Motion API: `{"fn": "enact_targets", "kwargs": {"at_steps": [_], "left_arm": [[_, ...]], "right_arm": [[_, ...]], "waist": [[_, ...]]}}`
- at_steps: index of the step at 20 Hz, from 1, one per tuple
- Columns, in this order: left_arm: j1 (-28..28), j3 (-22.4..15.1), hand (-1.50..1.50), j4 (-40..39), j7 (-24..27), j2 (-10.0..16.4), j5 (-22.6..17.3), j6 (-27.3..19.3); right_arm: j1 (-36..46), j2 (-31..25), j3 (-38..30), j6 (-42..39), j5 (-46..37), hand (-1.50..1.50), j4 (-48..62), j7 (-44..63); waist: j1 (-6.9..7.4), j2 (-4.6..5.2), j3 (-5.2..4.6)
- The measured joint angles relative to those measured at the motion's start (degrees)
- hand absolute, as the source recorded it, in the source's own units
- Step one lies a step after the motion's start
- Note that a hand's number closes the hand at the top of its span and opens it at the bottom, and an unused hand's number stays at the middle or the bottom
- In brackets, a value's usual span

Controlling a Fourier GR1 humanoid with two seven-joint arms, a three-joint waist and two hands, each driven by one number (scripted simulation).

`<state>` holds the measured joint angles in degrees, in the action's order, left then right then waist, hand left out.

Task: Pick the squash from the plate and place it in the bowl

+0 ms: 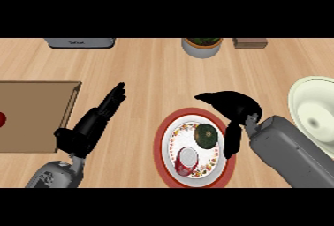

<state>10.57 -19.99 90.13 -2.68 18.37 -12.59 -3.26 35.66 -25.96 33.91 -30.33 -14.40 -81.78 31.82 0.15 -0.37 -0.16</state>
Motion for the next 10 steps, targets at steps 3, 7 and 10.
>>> {"fn": "enact_targets", "kwargs": {"at_steps": [3,7,10], "left_arm": [[-0.16,-0.18,0.0,0.04,-0.07,-1.08,0.95,-0.09],[-1.39,0.7,0.0,-0.43,0.57,-1.86,2.12,0.94],[-2.24,1.49,0.0,1.35,-0.57,-1.92,2.67,1.83]], "right_arm": [[1.03,2.67,-0.87,-4.98,2.63,-1.5,-2.22,7.93],[0.04,5.96,-1.82,-7.38,2.19,-1.5,-4.19,13.6],[-1.51,7.91,-2.14,-7.98,0.76,-1.5,-5.55,15.13]], "waist": [[-0.12,0.1,0.05],[-0.1,0.23,0.1],[-0.05,0.25,0.12]]}}
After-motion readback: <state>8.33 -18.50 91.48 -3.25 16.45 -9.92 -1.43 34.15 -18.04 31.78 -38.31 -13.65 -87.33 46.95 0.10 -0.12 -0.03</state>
